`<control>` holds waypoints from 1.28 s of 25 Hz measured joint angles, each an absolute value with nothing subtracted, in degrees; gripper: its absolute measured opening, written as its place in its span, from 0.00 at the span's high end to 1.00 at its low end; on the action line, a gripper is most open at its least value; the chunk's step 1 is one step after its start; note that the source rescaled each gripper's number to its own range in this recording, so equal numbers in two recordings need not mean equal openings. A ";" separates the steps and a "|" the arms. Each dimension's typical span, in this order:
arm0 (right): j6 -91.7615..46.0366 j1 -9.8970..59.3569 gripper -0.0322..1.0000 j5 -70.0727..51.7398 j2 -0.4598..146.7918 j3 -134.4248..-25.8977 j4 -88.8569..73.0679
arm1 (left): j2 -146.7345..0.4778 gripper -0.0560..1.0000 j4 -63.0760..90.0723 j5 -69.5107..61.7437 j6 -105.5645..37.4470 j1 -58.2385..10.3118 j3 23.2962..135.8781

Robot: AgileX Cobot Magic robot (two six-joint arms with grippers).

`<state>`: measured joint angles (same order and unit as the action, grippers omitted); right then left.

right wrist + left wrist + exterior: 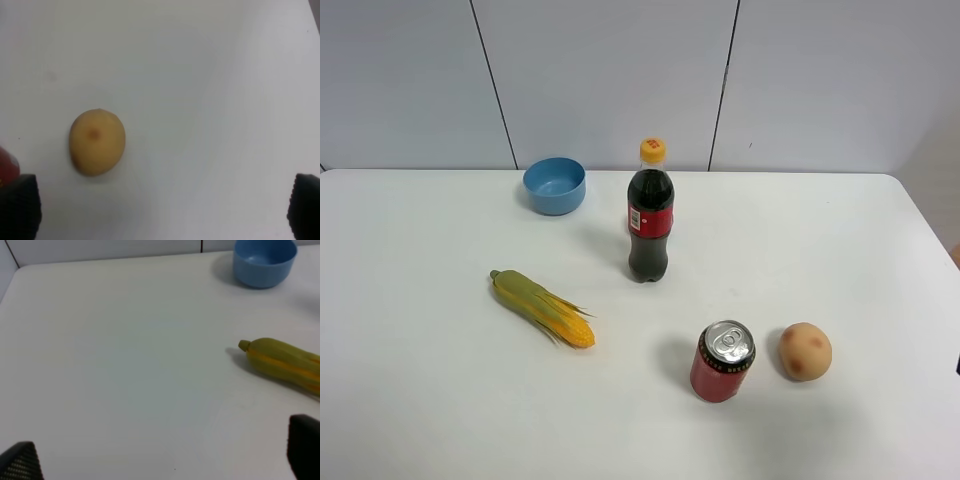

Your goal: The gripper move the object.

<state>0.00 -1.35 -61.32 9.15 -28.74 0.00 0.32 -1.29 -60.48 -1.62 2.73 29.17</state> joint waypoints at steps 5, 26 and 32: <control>0.00 -1.35 0.00 -61.32 8.24 -28.74 0.00 | 0.32 0.00 -1.29 -60.48 -1.62 2.73 29.17; 1.26 -1.35 0.00 -61.29 -0.12 -28.64 0.00 | 0.32 0.00 -1.29 -60.48 -1.62 2.73 29.17; 1.26 -1.35 0.00 -61.29 -0.12 -28.64 0.00 | 0.32 0.00 -1.29 -60.48 -1.62 2.73 29.17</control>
